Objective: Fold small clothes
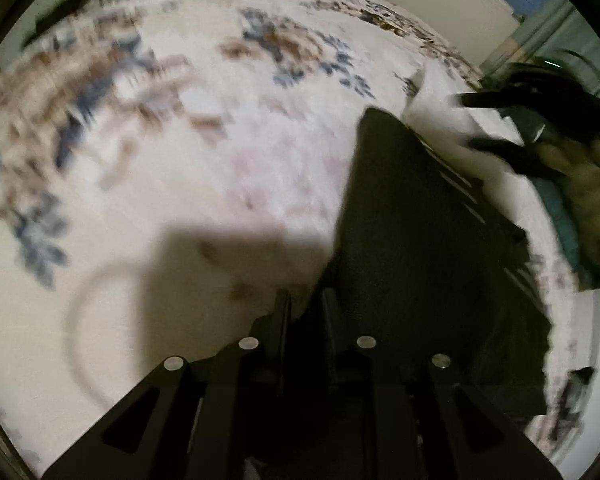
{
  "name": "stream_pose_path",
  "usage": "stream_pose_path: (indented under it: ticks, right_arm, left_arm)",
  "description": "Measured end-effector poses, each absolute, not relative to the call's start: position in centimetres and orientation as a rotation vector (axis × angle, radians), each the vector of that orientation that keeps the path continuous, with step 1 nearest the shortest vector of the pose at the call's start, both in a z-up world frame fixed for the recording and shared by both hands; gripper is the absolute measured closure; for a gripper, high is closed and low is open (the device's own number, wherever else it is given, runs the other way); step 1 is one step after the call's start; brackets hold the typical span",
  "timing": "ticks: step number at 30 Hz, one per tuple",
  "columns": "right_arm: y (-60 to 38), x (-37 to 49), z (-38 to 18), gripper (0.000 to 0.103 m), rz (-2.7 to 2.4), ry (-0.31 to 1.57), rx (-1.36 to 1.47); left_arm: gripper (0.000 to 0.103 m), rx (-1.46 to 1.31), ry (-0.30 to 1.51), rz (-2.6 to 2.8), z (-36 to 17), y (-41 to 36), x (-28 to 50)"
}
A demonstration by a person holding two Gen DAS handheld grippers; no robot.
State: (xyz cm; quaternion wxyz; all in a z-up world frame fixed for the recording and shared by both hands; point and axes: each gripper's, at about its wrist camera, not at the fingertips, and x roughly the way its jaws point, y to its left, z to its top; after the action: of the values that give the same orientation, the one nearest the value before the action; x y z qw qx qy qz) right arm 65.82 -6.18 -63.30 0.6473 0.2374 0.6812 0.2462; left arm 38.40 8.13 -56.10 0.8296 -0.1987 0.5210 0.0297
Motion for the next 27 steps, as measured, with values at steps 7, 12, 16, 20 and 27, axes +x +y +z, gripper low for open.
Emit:
stream_pose_path:
  ticks: [7,12,16,20,27]
  right_arm:
    - [-24.9,55.3,-56.3,0.046,0.240,1.520,0.550]
    - [-39.9,48.2,-55.2,0.044,-0.061,1.497,0.631]
    - [-45.9,48.3,-59.8,0.044,-0.069,1.523,0.708]
    - [-45.9,53.3,-66.2,0.044,0.119,1.532,0.682]
    - [-39.8,57.9,-75.4,0.063,0.457,1.731,0.628]
  left_arm:
    - [0.005,-0.286,1.002,0.097,-50.2,6.4,37.8]
    - [0.005,-0.254,1.017,0.072,-48.9,2.6,37.1]
    - [0.005,-0.236,1.047,0.083,-49.4,-1.8,35.5]
    - [0.005,-0.165,1.070,0.158,-49.8,-6.4,32.4]
    - [0.005,-0.105,1.134,0.357,-50.9,-11.2,26.3]
